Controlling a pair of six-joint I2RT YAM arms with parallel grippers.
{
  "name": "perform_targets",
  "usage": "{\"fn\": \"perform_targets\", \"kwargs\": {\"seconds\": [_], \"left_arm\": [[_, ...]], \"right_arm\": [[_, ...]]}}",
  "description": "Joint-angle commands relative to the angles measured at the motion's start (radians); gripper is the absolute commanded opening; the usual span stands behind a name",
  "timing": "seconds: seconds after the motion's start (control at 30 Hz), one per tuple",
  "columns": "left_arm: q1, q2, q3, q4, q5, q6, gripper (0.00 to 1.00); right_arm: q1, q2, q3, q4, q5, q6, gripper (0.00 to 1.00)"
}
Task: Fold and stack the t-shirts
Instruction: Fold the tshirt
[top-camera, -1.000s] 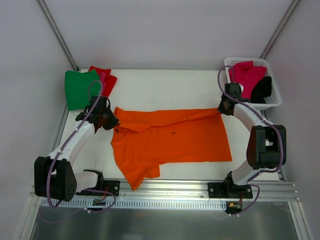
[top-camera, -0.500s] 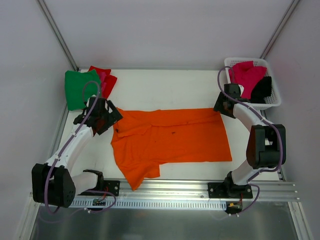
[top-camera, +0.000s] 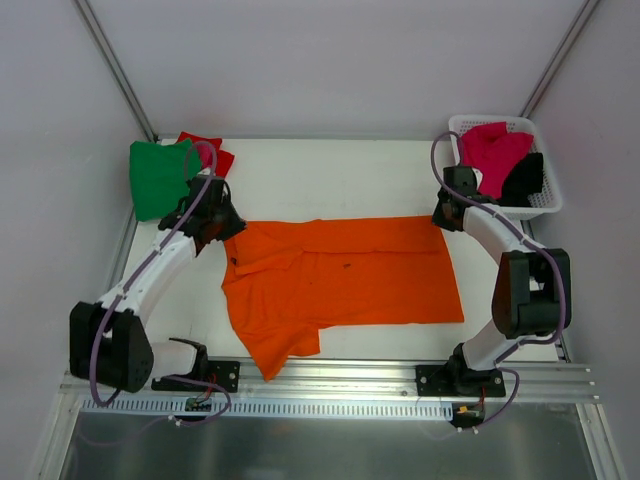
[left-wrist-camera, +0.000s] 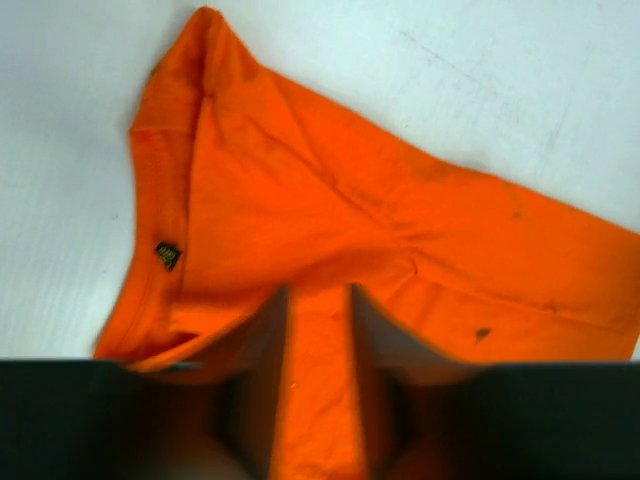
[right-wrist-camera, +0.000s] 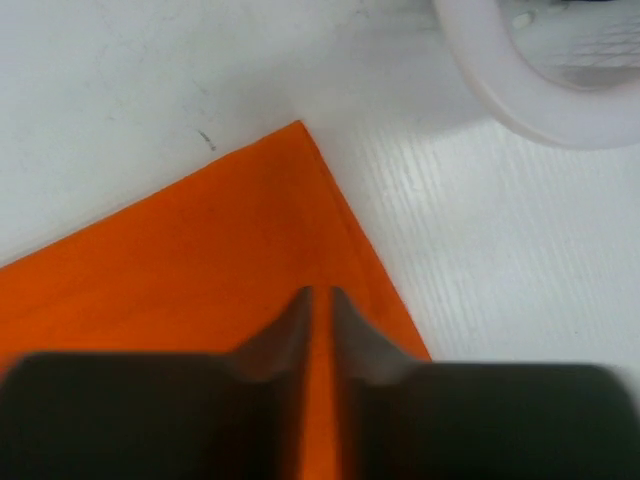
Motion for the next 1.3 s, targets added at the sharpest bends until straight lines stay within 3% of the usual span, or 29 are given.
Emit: {"fn": "perform_targets", "kwargs": {"seconds": [0.0,0.03,0.13,0.3,0.4,0.53,0.73,1.03,1.27], "left_arm": [[-0.011,0.15,0.102,0.08,0.058,0.069,0.09],[-0.009,0.19,0.124,0.084,0.093,0.069,0.0],[-0.011,0.382,0.208,0.116,0.156,0.113,0.0],[-0.006,0.546,0.273,0.14,0.223,0.13,0.0],[-0.015,0.512,0.198,0.165,0.233,0.086,0.0],[-0.157,0.297,0.083,0.165,0.144,0.161,0.0],[-0.322,0.182,0.007,0.045,0.091,0.207,0.0],[-0.394,0.31,0.015,-0.051,-0.055,0.29,0.0],[-0.417,0.425,0.099,-0.05,-0.06,0.36,0.0]], "right_arm": [[0.012,0.004,0.067,0.015,-0.062,0.014,0.0],[0.015,0.013,0.081,0.016,-0.083,0.014,0.01],[0.028,0.05,0.101,0.013,-0.099,0.019,0.01],[0.048,0.085,0.089,0.011,-0.119,0.054,0.01],[0.083,0.067,0.037,0.039,-0.13,0.071,0.0],[0.112,-0.005,-0.051,0.087,-0.145,0.099,0.01],[0.133,-0.065,-0.141,0.111,-0.143,0.117,0.01],[0.155,-0.079,-0.177,0.128,-0.148,0.123,0.01],[0.16,-0.065,-0.183,0.131,-0.143,0.12,0.01]]}}
